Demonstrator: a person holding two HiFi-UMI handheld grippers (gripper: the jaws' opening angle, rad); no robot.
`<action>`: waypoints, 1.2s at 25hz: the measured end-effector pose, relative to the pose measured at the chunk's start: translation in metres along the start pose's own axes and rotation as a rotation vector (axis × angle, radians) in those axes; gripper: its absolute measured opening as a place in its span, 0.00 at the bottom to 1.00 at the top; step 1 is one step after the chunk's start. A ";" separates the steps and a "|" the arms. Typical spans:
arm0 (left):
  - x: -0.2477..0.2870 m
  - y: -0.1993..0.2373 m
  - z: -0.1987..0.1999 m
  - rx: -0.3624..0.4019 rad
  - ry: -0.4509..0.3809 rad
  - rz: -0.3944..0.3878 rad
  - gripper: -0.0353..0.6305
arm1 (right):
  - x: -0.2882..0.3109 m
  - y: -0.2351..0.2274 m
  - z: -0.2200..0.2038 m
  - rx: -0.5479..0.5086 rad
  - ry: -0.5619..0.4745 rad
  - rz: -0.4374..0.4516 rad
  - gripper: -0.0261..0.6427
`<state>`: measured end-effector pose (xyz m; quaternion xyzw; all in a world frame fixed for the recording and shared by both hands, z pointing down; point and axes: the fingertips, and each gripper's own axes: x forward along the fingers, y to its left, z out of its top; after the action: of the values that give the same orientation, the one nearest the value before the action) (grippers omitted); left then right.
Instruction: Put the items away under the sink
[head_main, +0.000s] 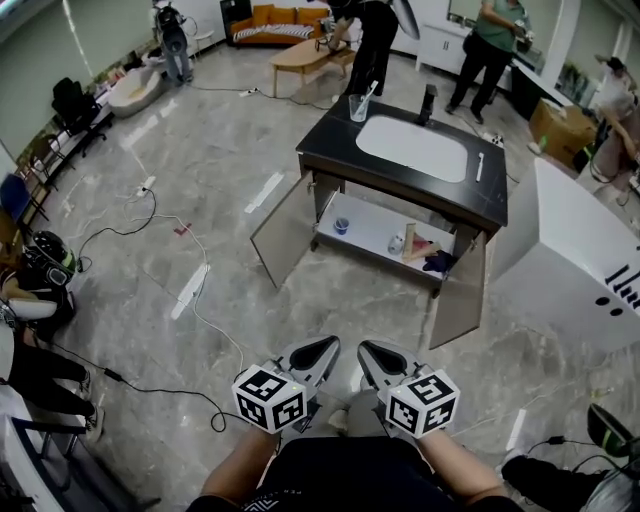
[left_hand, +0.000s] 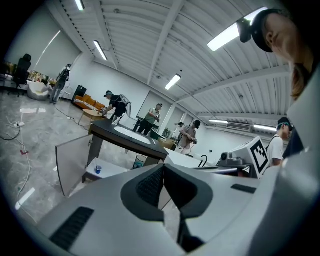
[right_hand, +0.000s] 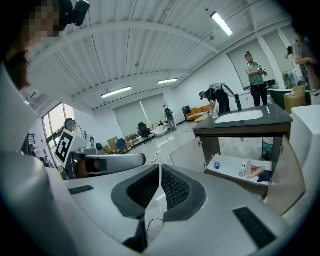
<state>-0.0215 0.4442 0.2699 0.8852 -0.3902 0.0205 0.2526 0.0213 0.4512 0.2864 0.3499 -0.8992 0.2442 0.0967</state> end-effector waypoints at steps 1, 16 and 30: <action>0.003 0.003 0.002 -0.006 -0.003 0.001 0.06 | 0.004 -0.002 0.002 -0.003 0.003 0.003 0.10; 0.077 0.077 0.059 0.008 -0.001 0.025 0.06 | 0.088 -0.069 0.069 -0.021 -0.012 0.058 0.10; 0.154 0.129 0.112 0.042 -0.003 0.003 0.06 | 0.147 -0.140 0.121 -0.007 -0.017 0.051 0.10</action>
<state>-0.0234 0.2144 0.2639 0.8898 -0.3914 0.0277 0.2331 0.0078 0.2156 0.2849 0.3288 -0.9094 0.2404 0.0839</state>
